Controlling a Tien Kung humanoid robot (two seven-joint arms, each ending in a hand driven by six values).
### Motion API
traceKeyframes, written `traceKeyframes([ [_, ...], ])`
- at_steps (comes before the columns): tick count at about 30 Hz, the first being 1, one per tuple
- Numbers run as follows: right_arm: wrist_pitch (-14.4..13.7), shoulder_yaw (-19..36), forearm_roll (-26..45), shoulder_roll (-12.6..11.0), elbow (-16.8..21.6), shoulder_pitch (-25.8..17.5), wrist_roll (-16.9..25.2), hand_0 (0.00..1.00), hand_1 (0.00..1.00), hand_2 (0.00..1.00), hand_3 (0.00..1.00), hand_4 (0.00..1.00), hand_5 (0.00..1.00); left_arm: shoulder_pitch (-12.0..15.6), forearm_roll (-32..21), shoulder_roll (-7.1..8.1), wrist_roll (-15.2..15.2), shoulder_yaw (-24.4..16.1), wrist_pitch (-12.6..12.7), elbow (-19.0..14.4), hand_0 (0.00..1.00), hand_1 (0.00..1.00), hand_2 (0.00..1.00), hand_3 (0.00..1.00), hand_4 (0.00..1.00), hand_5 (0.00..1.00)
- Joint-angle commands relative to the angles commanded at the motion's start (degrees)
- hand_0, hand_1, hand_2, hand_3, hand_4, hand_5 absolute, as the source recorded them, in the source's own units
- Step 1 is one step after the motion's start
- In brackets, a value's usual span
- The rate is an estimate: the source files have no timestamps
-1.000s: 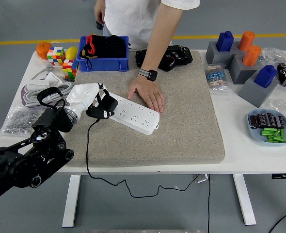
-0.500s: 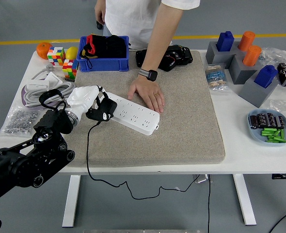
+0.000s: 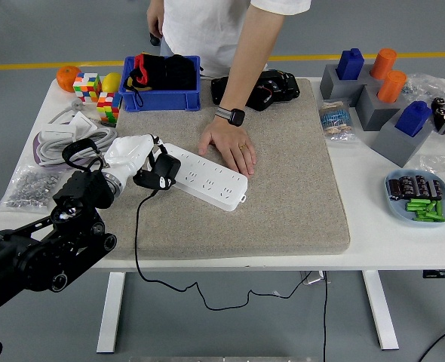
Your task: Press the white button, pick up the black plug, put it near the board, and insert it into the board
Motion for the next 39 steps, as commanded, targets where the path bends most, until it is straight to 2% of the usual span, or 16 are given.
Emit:
traceKeyframes([
  [3, 0.0, 0.1, 0.0, 0.0, 0.0, 0.0, 0.0, 0.742, 0.714, 0.687, 0.64, 0.703, 0.401, 0.0, 0.0, -0.03, -0.3, 0.0, 0.0, -0.2, 0.197, 0.427, 0.404, 0.606, 0.736, 0.002],
  [4, 0.0, 0.1, 0.0, 0.0, 0.0, 0.0, 0.0, 0.742, 0.712, 0.686, 0.64, 0.703, 0.4, 0.0, -0.1, -0.03, -0.3, 0.0, 0.1, -0.3, 0.336, 0.638, 0.578, 0.766, 0.998, 0.105],
  [9, 0.0, 0.2, 0.0, 0.0, 0.0, 0.0, 0.0, 0.742, 0.712, 0.686, 0.64, 0.703, 0.4, 0.2, -0.2, -0.03, -0.4, 0.1, 0.7, -0.6, 0.336, 0.638, 0.578, 0.766, 0.998, 0.105],
  [10, 0.0, 0.2, 0.0, 0.0, 0.0, 0.0, 0.0, 0.741, 0.713, 0.686, 0.639, 0.701, 0.399, 0.2, -0.3, -0.04, -0.4, 0.1, 0.8, -0.6, 0.741, 0.872, 0.797, 0.889, 0.998, 0.241],
  [15, 0.0, 0.2, -0.1, 0.1, 0.0, -0.1, 0.0, 0.741, 0.713, 0.686, 0.639, 0.701, 0.399, 0.2, -0.3, -0.01, 0.2, 0.1, 0.5, -0.7, 0.741, 0.872, 0.797, 0.889, 0.998, 0.241],
  [16, 0.0, 0.2, 0.0, 0.1, 0.0, -0.1, 0.0, 0.742, 0.713, 0.686, 0.639, 0.701, 0.398, 0.3, -0.4, 0.0, 0.2, 0.1, 0.5, -0.8, 0.867, 0.953, 0.932, 0.944, 0.998, 0.334],
  [21, 0.0, 0.2, -0.1, 0.1, 0.0, 0.0, 0.0, 0.742, 0.713, 0.686, 0.639, 0.701, 0.398, 0.6, -0.7, 0.2, -0.3, -0.5, 0.6, -1.9, 0.867, 0.953, 0.932, 0.944, 0.998, 0.334],
  [22, 0.0, 0.3, -0.1, 0.1, 0.0, 0.0, 0.0, 0.741, 0.713, 0.686, 0.638, 0.701, 0.398, 0.9, -1.1, 0.39, -0.9, -0.7, 0.9, -2.8, 0.91, 0.986, 0.977, 0.973, 0.998, 0.41],
  [26, 0.0, 0.4, -0.1, 0.1, 0.0, 0.0, 0.0, 0.741, 0.713, 0.686, 0.638, 0.701, 0.398, 2.0, -2.5, 1.34, -3.5, -1.4, 2.5, -5.8, 0.91, 0.986, 0.977, 0.973, 0.998, 0.41],
  [27, 0.0, 0.5, -0.1, 0.1, 0.0, 0.1, 0.0, 0.741, 0.713, 0.686, 0.638, 0.701, 0.398, 2.8, -2.9, 2.1, -4.9, -1.6, 3.6, -7.5, 0.91, 0.986, 0.977, 0.973, 0.998, 0.41],
  [28, 0.0, 0.5, -0.2, 0.1, 0.0, 0.1, 0.0, 0.741, 0.713, 0.686, 0.638, 0.7, 0.398, 3.6, -3.2, 3.0, -6.1, -1.6, 4.6, -9.2, 0.92, 0.988, 0.971, 0.955, 0.998, 0.612],
  [33, 0.0, 0.8, -0.2, 0.0, 0.0, 0.1, 0.0, 0.741, 0.713, 0.686, 0.638, 0.7, 0.398, 6.6, -3.2, 6.19, -7.6, -0.9, 5.8, -14.6, 0.92, 0.988, 0.971, 0.955, 0.998, 0.612],
  [34, 0.0, 0.9, -0.2, 0.0, 0.0, 0.1, 0.0, 0.741, 0.713, 0.686, 0.637, 0.7, 0.397, 7.6, -3.2, 7.15, -7.7, -0.5, 5.8, -15.5, 0.921, 0.959, 0.904, 0.864, 0.962, 0.685],
  [39, 0.0, 1.0, -0.2, 0.1, 0.0, 0.1, 0.0, 0.741, 0.713, 0.686, 0.637, 0.7, 0.397, 9.3, -3.4, 8.93, -7.9, 1.3, 5.4, -15.3, 0.921, 0.959, 0.904, 0.864, 0.962, 0.685],
])
